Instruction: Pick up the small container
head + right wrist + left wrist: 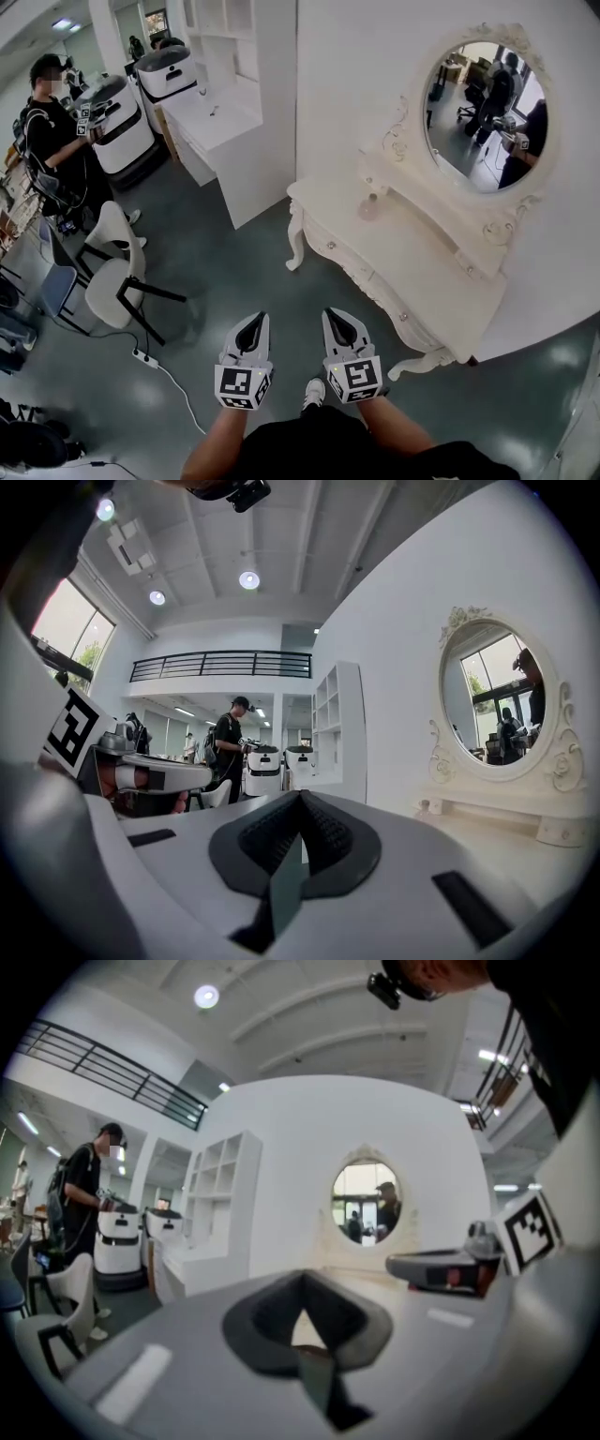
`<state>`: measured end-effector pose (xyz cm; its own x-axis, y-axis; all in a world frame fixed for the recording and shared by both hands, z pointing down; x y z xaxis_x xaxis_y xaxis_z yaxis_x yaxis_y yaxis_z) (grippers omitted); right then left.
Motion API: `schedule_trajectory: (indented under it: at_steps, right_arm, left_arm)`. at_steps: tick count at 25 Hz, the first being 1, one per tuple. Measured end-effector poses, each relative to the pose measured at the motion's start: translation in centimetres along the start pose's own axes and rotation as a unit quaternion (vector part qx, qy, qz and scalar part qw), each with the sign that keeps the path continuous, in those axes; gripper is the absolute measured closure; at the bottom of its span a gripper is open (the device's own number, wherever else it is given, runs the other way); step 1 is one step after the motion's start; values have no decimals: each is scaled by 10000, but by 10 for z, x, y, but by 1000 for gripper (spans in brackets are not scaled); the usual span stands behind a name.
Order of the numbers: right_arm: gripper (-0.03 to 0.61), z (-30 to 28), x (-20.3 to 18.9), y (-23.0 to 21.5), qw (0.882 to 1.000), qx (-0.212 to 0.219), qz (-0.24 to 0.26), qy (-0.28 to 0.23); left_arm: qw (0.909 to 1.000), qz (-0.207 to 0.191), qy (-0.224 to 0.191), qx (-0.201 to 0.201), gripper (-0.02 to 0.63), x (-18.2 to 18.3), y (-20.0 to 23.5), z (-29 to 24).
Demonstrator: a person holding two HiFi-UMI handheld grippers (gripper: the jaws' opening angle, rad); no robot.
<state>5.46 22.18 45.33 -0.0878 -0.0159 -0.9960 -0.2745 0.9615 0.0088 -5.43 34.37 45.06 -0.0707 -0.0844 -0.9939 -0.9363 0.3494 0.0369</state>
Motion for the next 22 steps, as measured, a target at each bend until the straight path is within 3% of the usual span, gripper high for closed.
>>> schedule_trajectory:
  at_steps: [9,22]
  right_arm:
    - [583,-24,5,-79,9998,-125,-149,-69]
    - [584,-55,-2,-154,9946,-985,-314,-23]
  left_arm:
    - [9998,25,87,-199,611,10,-21,-90]
    - [9944,-87,285,-1012,611,4,-23,-188]
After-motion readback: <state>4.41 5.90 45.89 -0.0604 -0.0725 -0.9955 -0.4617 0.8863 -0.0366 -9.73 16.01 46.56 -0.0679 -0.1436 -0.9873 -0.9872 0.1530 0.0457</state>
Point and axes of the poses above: the fingertips, and each gripper's own axes: z backward along the fingers, y to its left, x out of its top, the point moved 4 cm from there along z, backward along the fingers
